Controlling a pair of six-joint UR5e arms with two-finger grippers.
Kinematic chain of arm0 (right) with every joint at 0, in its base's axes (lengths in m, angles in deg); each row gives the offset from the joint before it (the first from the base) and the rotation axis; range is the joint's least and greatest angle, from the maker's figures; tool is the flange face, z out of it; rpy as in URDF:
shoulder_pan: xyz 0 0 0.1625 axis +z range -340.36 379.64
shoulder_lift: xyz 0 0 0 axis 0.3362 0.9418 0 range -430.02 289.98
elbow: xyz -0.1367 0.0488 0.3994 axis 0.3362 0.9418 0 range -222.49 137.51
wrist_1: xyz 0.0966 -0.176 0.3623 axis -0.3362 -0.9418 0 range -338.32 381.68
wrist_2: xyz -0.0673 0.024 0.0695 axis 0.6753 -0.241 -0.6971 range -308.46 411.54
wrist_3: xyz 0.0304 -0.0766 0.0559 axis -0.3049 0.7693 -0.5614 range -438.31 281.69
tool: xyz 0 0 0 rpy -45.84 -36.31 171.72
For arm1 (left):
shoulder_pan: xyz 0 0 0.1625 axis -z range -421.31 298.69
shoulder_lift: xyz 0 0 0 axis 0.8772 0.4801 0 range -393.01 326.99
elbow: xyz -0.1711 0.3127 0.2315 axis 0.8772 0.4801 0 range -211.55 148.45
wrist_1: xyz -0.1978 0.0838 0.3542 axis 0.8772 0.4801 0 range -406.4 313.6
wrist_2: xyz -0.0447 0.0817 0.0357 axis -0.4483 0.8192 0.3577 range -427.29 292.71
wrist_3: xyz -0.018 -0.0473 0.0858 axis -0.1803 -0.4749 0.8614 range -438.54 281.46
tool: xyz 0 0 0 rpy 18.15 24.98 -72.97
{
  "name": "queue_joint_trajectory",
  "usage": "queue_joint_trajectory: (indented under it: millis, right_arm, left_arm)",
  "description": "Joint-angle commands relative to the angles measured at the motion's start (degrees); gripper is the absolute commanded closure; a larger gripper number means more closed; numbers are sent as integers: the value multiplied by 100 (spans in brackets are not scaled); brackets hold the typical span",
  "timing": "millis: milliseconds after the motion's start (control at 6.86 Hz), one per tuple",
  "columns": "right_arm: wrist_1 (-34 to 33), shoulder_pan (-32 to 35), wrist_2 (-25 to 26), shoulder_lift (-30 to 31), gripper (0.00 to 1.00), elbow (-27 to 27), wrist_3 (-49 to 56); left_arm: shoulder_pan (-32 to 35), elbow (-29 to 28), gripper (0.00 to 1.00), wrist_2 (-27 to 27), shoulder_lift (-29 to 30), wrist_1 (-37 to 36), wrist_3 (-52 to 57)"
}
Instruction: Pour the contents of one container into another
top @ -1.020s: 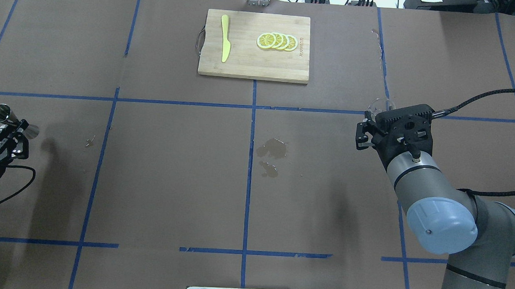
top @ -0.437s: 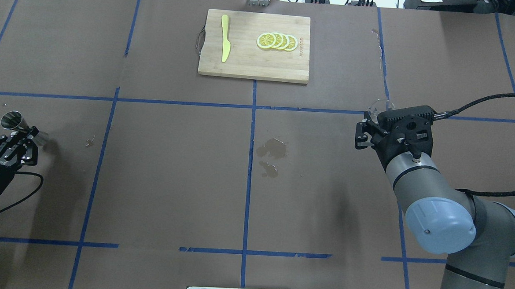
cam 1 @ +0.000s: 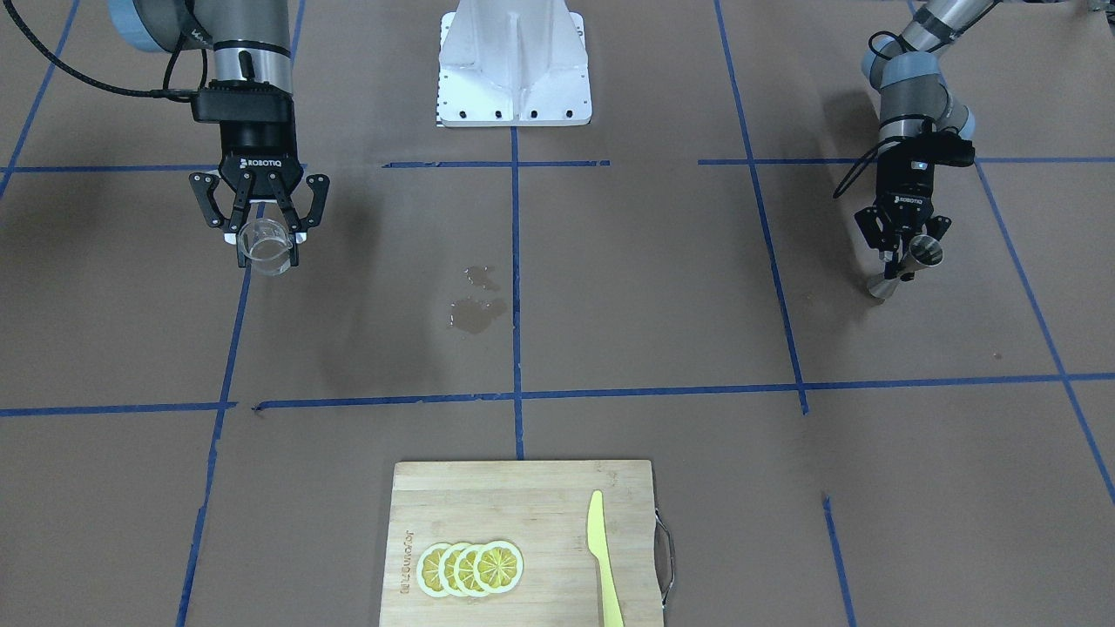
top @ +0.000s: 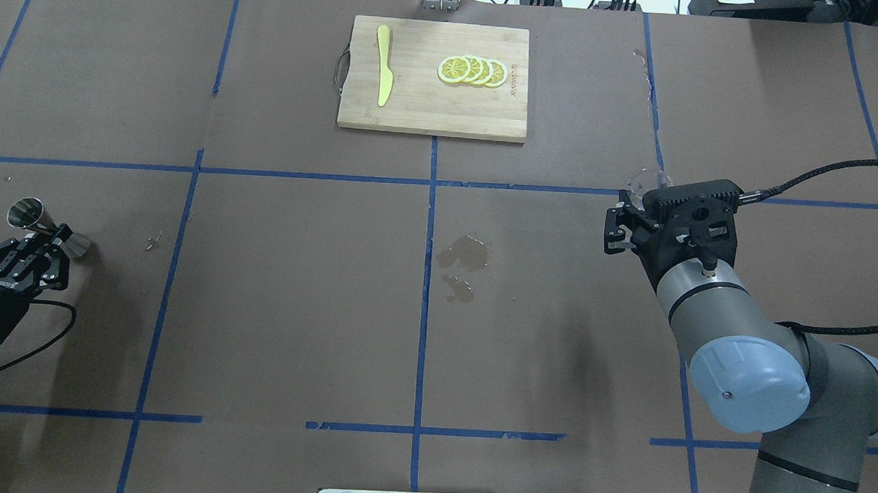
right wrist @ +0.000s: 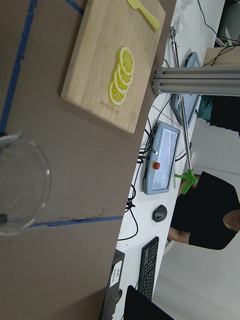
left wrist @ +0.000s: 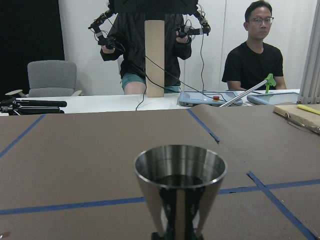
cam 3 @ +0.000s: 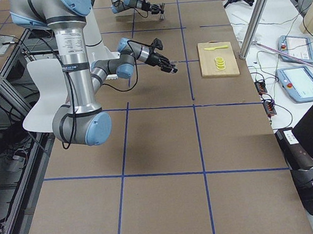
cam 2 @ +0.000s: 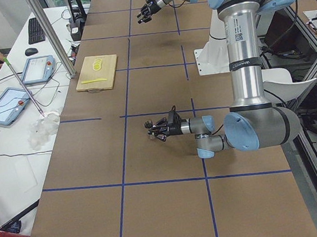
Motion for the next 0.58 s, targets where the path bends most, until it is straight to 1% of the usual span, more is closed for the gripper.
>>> queue_joint_trajectory:
  millis: [0,437]
  right_arm:
    - [0,0,0,-18,100,0,-1]
    - [0,0,0,-26,100,-9,-1]
  left_arm:
    - [-33,-4,100,-9,-1,-5,-8]
    - [-50,-4,100,-79,-1,4,1]
